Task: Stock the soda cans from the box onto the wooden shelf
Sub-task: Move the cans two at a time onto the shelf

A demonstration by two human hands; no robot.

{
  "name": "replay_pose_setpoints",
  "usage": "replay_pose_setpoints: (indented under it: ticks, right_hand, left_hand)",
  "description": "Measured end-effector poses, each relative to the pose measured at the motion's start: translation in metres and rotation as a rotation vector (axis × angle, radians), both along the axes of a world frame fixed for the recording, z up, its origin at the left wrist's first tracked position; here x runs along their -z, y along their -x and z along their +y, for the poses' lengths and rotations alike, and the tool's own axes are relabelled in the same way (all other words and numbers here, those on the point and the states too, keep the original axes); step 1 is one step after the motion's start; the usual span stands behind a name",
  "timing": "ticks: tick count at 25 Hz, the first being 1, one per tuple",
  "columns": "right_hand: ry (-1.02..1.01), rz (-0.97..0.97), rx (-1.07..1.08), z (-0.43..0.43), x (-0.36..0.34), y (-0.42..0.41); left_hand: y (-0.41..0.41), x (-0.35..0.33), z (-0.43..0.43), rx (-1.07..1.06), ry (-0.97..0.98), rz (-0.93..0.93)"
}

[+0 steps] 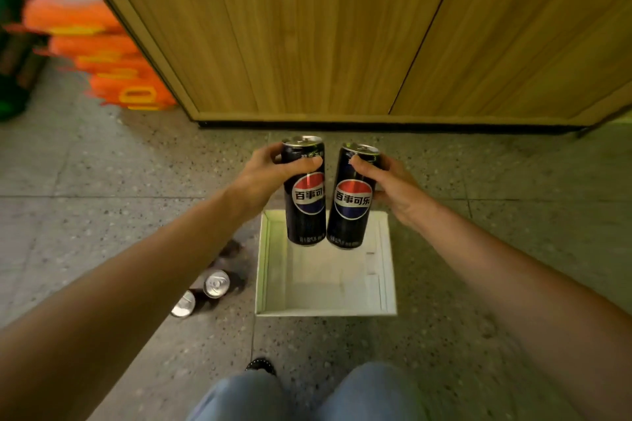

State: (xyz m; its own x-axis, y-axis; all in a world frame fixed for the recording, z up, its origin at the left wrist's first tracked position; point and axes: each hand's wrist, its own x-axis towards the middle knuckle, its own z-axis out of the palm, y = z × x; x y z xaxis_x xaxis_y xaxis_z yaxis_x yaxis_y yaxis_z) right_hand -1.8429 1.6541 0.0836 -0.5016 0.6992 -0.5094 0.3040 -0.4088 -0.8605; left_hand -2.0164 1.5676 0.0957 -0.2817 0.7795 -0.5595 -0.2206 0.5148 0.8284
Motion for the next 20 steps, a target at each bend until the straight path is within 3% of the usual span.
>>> replay_pose_setpoints:
  ticks: [12,16,20]
  right_hand:
    - [-0.232,0.106,-0.007,0.059,-0.539,0.007]
    - [-0.413,0.124,-0.037,0.073,-0.669,0.011]
    - [-0.554,0.148,-0.039,0.091,-0.748,0.023]
  left_hand:
    - [-0.003,-0.535,0.056,-0.014,-0.294,0.103]
    - [0.0,-0.658,0.073,-0.008,-0.408,0.192]
    - [0.007,-0.736,0.092,0.02,-0.532,0.28]
